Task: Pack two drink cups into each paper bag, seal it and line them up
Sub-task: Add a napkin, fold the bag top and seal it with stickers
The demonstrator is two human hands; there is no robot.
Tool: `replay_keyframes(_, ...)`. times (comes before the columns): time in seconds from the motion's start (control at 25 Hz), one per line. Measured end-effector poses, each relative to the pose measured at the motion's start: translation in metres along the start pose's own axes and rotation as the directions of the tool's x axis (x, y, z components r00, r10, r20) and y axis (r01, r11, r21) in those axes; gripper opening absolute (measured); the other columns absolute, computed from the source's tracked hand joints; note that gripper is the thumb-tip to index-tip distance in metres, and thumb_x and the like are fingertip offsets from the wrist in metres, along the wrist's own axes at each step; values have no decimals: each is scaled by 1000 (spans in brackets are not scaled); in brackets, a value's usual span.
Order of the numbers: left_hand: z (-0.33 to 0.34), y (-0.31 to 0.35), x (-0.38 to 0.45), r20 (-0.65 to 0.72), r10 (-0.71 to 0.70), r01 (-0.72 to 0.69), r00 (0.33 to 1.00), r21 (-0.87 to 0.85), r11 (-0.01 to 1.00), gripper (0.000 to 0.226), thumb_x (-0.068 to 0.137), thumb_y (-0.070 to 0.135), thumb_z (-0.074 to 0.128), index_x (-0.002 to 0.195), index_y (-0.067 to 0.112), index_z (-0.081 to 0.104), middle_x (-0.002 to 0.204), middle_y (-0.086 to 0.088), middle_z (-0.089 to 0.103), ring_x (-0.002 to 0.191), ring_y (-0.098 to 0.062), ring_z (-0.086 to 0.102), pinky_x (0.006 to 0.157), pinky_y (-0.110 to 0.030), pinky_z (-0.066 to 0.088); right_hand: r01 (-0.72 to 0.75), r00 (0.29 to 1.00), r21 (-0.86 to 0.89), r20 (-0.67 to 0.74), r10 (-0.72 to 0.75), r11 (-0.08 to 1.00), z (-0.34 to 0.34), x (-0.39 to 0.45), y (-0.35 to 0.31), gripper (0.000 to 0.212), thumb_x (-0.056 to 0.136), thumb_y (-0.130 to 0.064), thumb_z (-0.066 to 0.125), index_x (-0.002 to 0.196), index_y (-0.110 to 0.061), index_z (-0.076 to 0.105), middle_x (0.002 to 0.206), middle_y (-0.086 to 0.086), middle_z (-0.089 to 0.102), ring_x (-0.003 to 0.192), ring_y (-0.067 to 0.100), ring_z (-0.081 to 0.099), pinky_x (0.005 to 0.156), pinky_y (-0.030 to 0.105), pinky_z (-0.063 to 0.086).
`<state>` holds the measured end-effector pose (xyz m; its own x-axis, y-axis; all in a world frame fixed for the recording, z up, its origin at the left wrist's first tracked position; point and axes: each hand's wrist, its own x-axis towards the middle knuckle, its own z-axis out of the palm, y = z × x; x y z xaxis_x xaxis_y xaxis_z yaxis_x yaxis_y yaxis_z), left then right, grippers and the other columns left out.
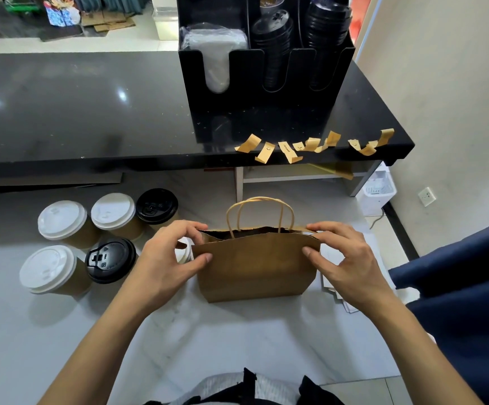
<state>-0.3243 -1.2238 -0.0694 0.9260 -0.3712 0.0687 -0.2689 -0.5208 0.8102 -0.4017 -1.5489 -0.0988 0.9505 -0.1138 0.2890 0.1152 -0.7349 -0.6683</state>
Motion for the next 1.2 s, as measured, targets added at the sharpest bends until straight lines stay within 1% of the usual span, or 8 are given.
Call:
replay_keyframes(0.12, 1, -6, 6, -27, -51, 50, 998, -41, 998, 44, 76, 19, 86, 98, 32, 50, 114, 22, 68, 108, -9, 61, 92, -43, 50, -8, 1000, 37, -27, 9, 999, 0, -1, -1, 19, 85, -28, 79, 101, -32, 69, 118, -23, 67, 115, 5, 58, 99, 42, 47)
replay_keyframes(0.28, 3, -2, 13, 62, 8, -7, 998, -20, 1000, 60, 78, 25, 85, 129, 44, 58, 109, 16, 62, 109, -11, 58, 92, -32, 48, -136, 990, 173, 3, 138, 975, -1, 0, -1, 30, 86, -38, 77, 105, -39, 54, 113, -23, 69, 113, 12, 61, 96, 30, 48)
replay_keyframes(0.4, 9, -3, 17, 79, 29, -27, 996, -24, 999, 35, 81, 27, 82, 113, 38, 74, 108, 9, 57, 107, -15, 55, 93, -35, 48, -102, 994, 201, -7, 105, 974, 0, 6, -3, 33, 89, -40, 71, 120, -38, 62, 111, -19, 67, 113, 11, 62, 99, 29, 48)
replay_keyframes(0.56, 13, -6, 15, 64, 2, 3, 998, -76, 997, 23, 82, 28, 80, 102, 39, 77, 112, 16, 66, 110, -14, 57, 92, -29, 46, -93, 995, 238, -23, 102, 967, 4, 9, -2, 14, 90, -36, 70, 103, -36, 76, 109, -18, 66, 114, 15, 61, 99, 38, 49)
replay_keyframes(0.76, 21, -17, 14, 20, -17, 21, 1000, -254, 967, 16, 82, 21, 79, 97, 26, 80, 109, 8, 74, 106, -17, 68, 87, -43, 54, -74, 995, 237, -49, 88, 969, 6, 8, 2, 13, 89, -36, 71, 99, -31, 78, 103, -15, 73, 109, 17, 65, 96, 51, 49)
replay_keyframes(0.88, 27, -20, 14, -19, -78, 66, 997, -356, 932, 12, 78, 24, 79, 90, 25, 81, 105, 3, 76, 99, -17, 69, 80, -45, 51, -64, 994, 247, -67, 83, 967, 9, 8, 1, 13, 89, -38, 71, 96, -30, 78, 100, -15, 73, 106, 16, 65, 94, 51, 49)
replay_keyframes(1.0, 28, -23, 13, -6, -126, 110, 992, -443, 890, 12, 78, 24, 78, 90, 21, 81, 104, -2, 76, 99, -29, 68, 84, -47, 52, -79, 993, 281, -66, 102, 956, 10, 11, 0, 10, 89, -36, 71, 94, -29, 76, 99, -12, 73, 104, 18, 66, 94, 49, 50)
replay_keyframes(1.2, 24, -28, 11, 49, -117, 126, 992, -525, 842, 20, 89, 21, 68, 104, 12, 77, 111, -4, 75, 107, -30, 66, 91, -28, 52, -83, 993, 311, -51, 104, 947, 9, 11, 3, 8, 90, -34, 71, 95, -31, 75, 99, -11, 73, 104, 19, 66, 92, 37, 51)
